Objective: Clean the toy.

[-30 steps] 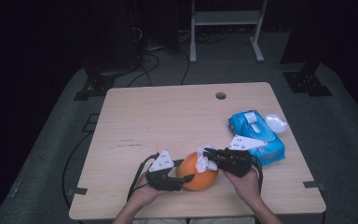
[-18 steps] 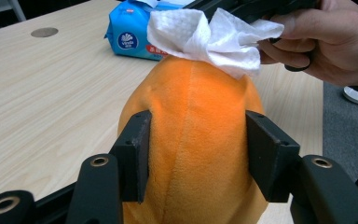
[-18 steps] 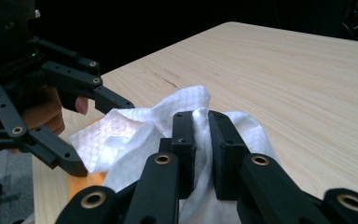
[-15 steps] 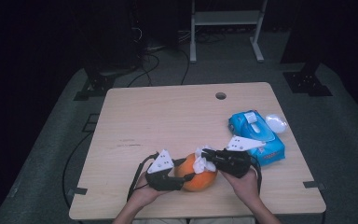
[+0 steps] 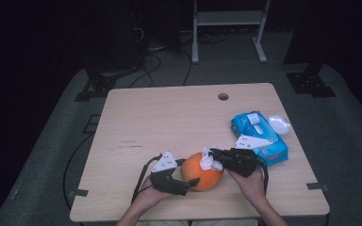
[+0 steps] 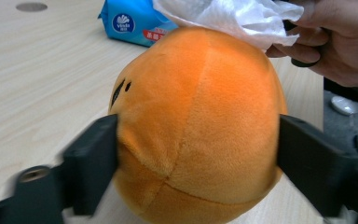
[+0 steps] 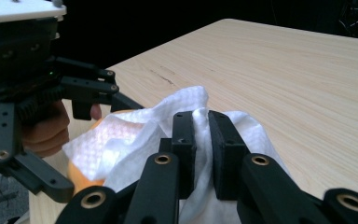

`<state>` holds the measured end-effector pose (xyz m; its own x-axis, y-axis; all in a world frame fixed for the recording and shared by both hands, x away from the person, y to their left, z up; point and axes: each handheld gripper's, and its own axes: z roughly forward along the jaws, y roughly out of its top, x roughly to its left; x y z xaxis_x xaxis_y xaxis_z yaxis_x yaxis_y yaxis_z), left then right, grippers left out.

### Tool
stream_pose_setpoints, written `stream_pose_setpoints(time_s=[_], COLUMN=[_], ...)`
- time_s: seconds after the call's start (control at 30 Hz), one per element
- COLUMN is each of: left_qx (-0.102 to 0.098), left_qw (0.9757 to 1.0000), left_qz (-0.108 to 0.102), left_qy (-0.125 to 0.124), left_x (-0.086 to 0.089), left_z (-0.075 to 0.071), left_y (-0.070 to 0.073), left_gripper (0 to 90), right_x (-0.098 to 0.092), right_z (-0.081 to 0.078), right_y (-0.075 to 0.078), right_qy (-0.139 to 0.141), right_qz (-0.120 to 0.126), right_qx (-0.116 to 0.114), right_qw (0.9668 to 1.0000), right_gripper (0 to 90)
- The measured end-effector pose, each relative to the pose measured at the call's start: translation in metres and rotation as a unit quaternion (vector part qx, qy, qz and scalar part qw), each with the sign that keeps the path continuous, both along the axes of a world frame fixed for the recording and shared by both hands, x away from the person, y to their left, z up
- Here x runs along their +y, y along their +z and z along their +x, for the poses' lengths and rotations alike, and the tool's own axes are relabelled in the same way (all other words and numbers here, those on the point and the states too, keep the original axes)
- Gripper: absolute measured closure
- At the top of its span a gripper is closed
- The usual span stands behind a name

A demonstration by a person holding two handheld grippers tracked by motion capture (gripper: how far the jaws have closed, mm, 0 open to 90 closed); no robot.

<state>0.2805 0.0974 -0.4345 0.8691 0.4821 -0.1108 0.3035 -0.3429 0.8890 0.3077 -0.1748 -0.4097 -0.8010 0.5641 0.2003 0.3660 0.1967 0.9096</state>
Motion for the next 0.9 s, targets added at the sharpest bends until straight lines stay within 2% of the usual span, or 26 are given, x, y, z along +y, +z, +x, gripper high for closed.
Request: stream_pose_setpoints(time_s=[0.1, 0.17, 0.27, 0.33, 0.4, 0.47, 0.53, 0.6, 0.73, 0.83, 0.9], left_qx=[-0.010, -0.018, -0.032, -0.032, -0.032, -0.035, -0.035, -0.041, -0.053, -0.052, -0.051], left_qw=[0.9999, 0.9998, 0.9993, 0.9994, 0.9994, 0.9993, 0.9993, 0.9991, 0.9985, 0.9986, 0.9987], left_qz=[0.005, 0.009, 0.020, 0.016, 0.015, 0.015, 0.013, 0.013, 0.013, 0.011, 0.010], left_qy=[0.002, 0.002, -0.002, -0.002, -0.002, -0.002, -0.001, -0.001, 0.001, 0.003, 0.004], left_x=[0.000, -0.003, -0.007, -0.006, -0.005, -0.005, -0.006, -0.007, -0.003, 0.000, 0.001], left_z=[-0.003, -0.005, -0.008, -0.008, -0.008, -0.008, -0.009, -0.010, -0.011, -0.012, -0.012], left_y=[0.001, 0.002, 0.004, 0.004, 0.004, 0.004, 0.006, 0.009, 0.019, 0.020, 0.019], left_gripper=[32.1, 34.5, 36.8, 38.7, 40.0, 40.6, 40.9, 41.4, 42.2, 42.5, 42.8], right_x=[0.005, 0.012, 0.028, 0.031, 0.024, 0.015, 0.007, 0.007, 0.019, 0.026, 0.024], right_z=[-0.005, -0.011, -0.021, -0.022, -0.017, -0.011, -0.008, -0.010, -0.021, -0.025, -0.021], right_y=[0.004, 0.008, 0.013, 0.013, 0.012, 0.009, 0.008, 0.010, 0.017, 0.020, 0.017], right_qy=[0.005, 0.024, 0.055, 0.055, 0.048, 0.028, 0.013, 0.010, 0.032, 0.043, 0.044], right_qz=[0.001, 0.008, -0.009, -0.022, -0.015, -0.018, -0.010, -0.010, -0.005, -0.002, -0.002], right_qx=[-0.008, -0.015, -0.035, -0.044, -0.034, -0.028, -0.019, -0.023, -0.041, -0.051, -0.046], right_qw=[1.0000, 0.9996, 0.9978, 0.9973, 0.9982, 0.9991, 0.9997, 0.9996, 0.9986, 0.9977, 0.9980], right_gripper=[80.7, 80.7, 80.7, 80.7, 80.7, 80.7, 80.7, 80.7, 80.6, 80.6, 80.6])
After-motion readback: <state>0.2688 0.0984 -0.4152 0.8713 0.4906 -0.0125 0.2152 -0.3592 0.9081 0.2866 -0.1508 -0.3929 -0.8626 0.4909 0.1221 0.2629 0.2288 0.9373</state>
